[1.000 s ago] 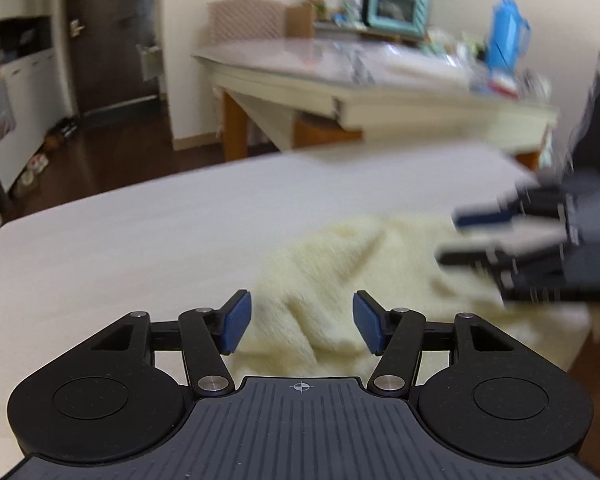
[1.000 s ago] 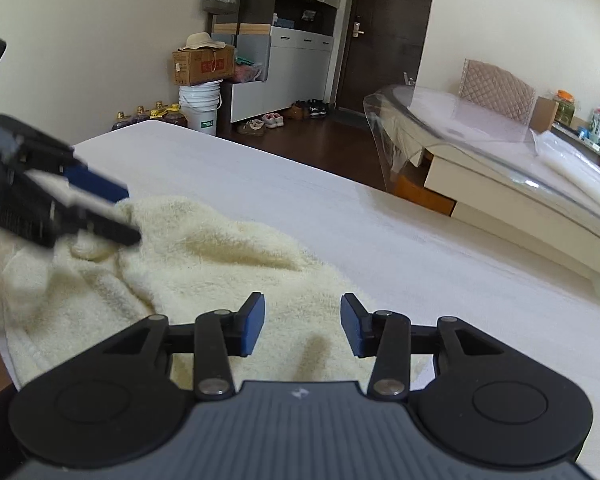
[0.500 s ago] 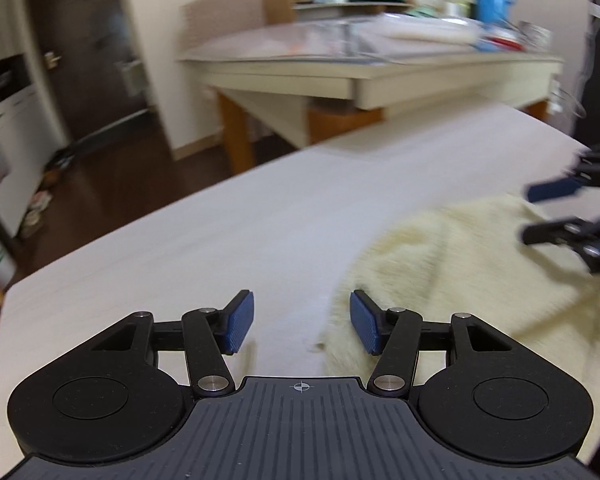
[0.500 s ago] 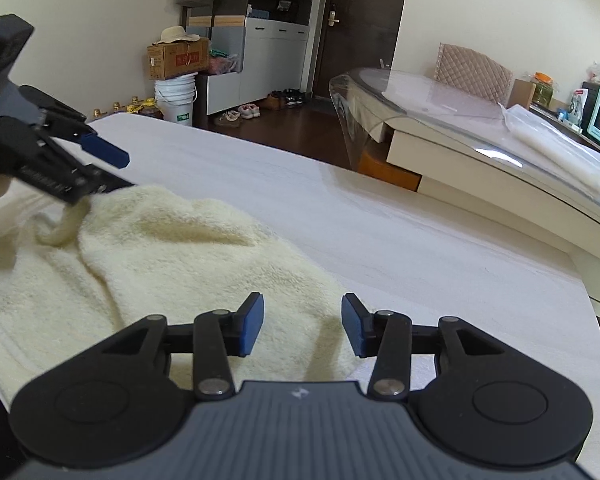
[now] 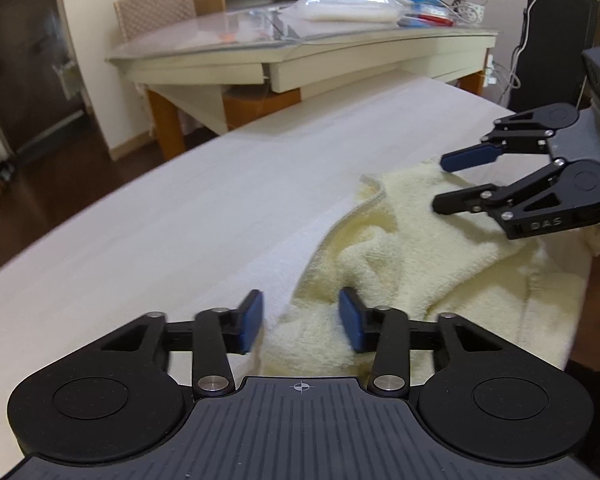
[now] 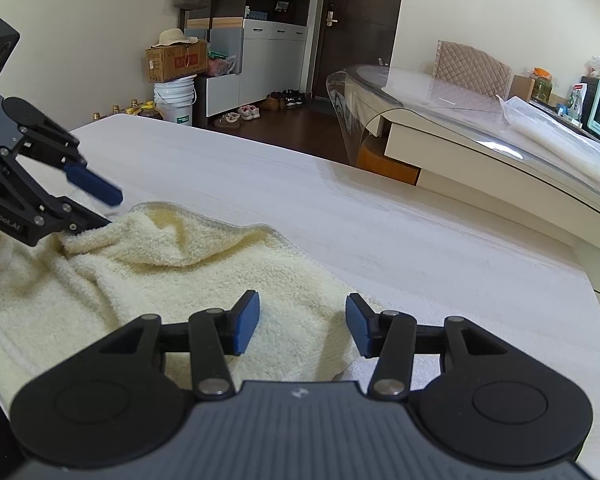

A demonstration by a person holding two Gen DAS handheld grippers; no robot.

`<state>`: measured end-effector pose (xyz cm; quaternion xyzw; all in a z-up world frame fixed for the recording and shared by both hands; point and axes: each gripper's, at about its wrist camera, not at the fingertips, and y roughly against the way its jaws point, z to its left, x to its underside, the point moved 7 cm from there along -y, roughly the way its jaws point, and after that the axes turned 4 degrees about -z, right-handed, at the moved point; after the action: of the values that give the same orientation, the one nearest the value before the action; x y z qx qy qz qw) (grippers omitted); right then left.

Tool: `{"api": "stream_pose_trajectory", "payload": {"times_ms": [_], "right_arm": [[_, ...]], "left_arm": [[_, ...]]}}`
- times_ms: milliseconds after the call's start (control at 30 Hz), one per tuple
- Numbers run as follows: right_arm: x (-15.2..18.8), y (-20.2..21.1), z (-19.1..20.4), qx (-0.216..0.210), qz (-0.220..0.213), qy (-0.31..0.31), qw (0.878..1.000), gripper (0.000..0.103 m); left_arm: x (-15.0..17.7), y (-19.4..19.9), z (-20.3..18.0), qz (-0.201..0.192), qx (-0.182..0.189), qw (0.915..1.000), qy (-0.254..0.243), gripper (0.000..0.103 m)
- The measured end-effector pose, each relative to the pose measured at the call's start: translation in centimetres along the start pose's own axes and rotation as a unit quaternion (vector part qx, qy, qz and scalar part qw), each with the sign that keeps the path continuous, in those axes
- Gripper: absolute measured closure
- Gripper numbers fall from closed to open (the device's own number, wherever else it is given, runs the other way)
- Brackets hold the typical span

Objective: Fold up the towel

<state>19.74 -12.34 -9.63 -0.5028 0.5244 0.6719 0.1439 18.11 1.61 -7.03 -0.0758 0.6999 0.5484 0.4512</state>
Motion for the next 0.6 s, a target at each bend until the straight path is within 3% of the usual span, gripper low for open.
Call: {"api": "stream_pose_trajectory", "payload": {"times_ms": [167, 333, 600], "right_arm": [[-0.2, -0.1, -0.2, 0.002, -0.003, -0.001, 1.000, 0.052], [-0.3, -0.5, -0.3, 0.002, -0.002, 0.001, 1.000, 0.052], [-0.7, -1.4, -0.8, 0.001, 0.002, 0.009, 1.000, 0.048]], "left_arm": [[-0.3, 0.2, 0.2, -0.004, -0.034, 0.9990, -0.027, 0.083], [-0.8, -0.9, 2.5, -0.001, -0.132, 0.9882, -0.077, 0.084], [-1.3, -1.1, 3.8, 0.000, -0.154, 0.9854, -0.073, 0.083]]}}
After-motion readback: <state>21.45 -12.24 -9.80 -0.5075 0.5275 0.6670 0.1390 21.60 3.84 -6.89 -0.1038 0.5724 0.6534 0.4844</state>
